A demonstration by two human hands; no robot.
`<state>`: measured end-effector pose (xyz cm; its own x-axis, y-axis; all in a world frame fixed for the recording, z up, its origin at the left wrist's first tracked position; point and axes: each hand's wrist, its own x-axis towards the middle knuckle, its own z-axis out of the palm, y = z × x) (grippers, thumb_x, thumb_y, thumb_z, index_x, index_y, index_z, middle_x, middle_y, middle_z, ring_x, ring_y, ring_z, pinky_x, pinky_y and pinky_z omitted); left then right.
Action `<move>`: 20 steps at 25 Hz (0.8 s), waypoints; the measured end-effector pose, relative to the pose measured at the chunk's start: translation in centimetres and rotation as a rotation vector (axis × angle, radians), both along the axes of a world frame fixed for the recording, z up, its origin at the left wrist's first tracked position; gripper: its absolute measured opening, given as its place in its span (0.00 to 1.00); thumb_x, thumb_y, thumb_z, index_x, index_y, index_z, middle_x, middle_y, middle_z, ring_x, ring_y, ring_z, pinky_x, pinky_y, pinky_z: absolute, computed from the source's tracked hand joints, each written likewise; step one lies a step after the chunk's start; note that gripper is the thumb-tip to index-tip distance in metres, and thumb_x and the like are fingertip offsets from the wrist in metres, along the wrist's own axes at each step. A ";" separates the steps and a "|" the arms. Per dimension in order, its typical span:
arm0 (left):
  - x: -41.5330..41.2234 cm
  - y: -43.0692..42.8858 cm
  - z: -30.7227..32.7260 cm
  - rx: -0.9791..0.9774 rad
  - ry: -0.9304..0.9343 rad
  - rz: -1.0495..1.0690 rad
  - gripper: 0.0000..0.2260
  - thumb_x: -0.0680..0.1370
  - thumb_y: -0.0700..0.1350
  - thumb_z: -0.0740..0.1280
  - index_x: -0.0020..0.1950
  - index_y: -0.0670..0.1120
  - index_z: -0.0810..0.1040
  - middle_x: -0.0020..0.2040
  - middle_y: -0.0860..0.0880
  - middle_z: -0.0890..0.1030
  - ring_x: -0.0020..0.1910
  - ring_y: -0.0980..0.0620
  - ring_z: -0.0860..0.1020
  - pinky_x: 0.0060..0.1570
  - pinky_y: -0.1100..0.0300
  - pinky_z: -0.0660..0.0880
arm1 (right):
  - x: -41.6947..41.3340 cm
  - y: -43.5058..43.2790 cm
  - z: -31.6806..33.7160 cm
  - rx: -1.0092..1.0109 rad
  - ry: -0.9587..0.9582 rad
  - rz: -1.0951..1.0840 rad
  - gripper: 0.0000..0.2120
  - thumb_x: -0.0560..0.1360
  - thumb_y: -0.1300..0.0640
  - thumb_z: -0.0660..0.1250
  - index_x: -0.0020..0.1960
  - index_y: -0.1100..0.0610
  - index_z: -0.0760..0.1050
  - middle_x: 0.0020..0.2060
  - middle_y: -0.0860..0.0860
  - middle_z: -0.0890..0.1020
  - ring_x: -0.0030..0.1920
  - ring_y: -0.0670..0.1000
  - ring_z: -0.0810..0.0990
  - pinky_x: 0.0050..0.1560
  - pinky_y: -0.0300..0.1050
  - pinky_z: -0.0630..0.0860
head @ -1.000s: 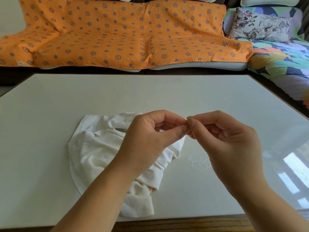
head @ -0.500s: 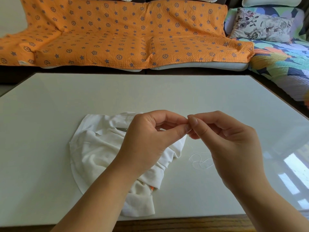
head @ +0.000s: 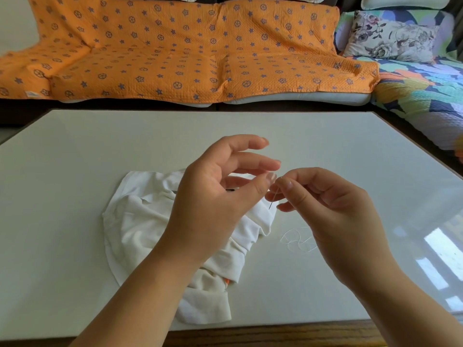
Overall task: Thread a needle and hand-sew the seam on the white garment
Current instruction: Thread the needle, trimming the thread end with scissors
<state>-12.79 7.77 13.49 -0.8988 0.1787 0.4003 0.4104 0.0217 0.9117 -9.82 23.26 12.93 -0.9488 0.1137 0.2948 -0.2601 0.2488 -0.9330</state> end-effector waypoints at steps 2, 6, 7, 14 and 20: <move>0.1 -0.1 0.2 -0.068 0.056 0.008 0.14 0.75 0.42 0.72 0.55 0.58 0.77 0.47 0.58 0.86 0.47 0.54 0.84 0.48 0.60 0.80 | 0.0 0.0 0.0 0.013 -0.016 0.030 0.07 0.73 0.49 0.67 0.42 0.51 0.82 0.37 0.46 0.86 0.40 0.45 0.84 0.44 0.38 0.80; 0.1 -0.5 0.4 -0.236 0.186 0.076 0.16 0.75 0.44 0.73 0.58 0.60 0.76 0.45 0.64 0.85 0.49 0.57 0.83 0.51 0.65 0.78 | -0.1 0.1 -0.1 0.025 -0.029 0.050 0.06 0.75 0.54 0.67 0.43 0.53 0.82 0.37 0.46 0.86 0.39 0.45 0.84 0.43 0.35 0.79; 0.0 -0.6 0.4 -0.279 0.225 0.101 0.16 0.75 0.45 0.73 0.59 0.60 0.76 0.45 0.65 0.84 0.50 0.59 0.82 0.52 0.68 0.76 | -0.1 0.1 -0.2 0.030 -0.033 0.054 0.06 0.76 0.55 0.67 0.43 0.53 0.82 0.36 0.47 0.86 0.39 0.45 0.84 0.43 0.36 0.79; -0.4 -0.5 0.0 -0.462 0.531 0.243 0.16 0.75 0.44 0.72 0.63 0.50 0.78 0.43 0.59 0.84 0.46 0.58 0.79 0.51 0.69 0.73 | -0.3 0.3 -0.3 0.032 -0.100 0.076 0.07 0.77 0.55 0.66 0.43 0.54 0.82 0.36 0.48 0.86 0.40 0.46 0.84 0.46 0.41 0.81; -0.6 -0.4 -0.5 -0.495 0.500 0.269 0.19 0.74 0.44 0.71 0.65 0.50 0.76 0.43 0.61 0.80 0.42 0.60 0.69 0.45 0.71 0.70 | -0.4 0.2 -0.3 -0.083 -0.185 0.150 0.10 0.75 0.53 0.67 0.44 0.58 0.82 0.37 0.53 0.86 0.41 0.51 0.85 0.46 0.44 0.82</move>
<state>-13.44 7.38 13.03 -0.6692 0.2436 0.7020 0.6952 0.5389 0.4757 -10.20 23.48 12.63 -0.9938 -0.0157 0.1103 -0.1114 0.1408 -0.9838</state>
